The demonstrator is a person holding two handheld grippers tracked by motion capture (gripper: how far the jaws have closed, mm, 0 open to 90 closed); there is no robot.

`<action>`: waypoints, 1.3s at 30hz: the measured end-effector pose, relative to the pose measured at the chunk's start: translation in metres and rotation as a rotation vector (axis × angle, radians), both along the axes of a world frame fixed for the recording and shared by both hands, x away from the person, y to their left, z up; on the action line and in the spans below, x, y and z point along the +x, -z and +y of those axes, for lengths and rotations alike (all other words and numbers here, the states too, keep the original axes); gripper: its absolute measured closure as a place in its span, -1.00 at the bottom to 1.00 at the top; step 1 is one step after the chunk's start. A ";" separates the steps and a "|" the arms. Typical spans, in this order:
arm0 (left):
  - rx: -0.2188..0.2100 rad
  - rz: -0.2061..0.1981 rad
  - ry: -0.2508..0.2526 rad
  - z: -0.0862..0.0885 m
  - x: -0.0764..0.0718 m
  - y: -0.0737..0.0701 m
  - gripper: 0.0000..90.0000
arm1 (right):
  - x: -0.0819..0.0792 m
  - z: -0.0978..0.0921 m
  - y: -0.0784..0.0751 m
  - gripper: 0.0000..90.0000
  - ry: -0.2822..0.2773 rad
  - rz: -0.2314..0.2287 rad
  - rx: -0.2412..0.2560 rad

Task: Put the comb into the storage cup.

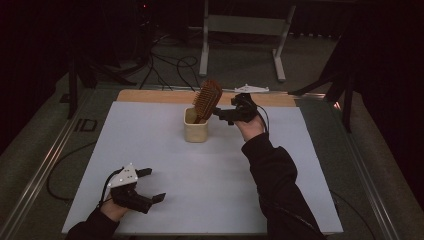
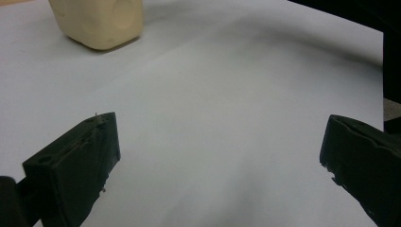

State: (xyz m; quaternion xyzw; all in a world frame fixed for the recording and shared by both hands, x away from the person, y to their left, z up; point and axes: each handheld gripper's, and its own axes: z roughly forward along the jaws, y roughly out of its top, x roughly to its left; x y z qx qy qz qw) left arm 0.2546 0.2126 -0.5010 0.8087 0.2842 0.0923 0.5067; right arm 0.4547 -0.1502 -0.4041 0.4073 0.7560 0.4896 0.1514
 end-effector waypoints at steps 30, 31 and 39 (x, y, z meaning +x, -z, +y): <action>0.000 -0.007 -0.002 0.000 -0.001 -0.001 -1.00 | -0.064 -0.054 0.043 -0.79 -0.074 0.018 -0.003; 0.000 -0.007 -0.002 0.000 -0.001 -0.001 -1.00 | -0.068 -0.057 0.045 -0.79 -0.074 0.017 -0.004; 0.002 -0.007 -0.002 0.000 -0.001 -0.002 -1.00 | -0.091 -0.072 0.058 -0.79 -0.075 0.015 -0.001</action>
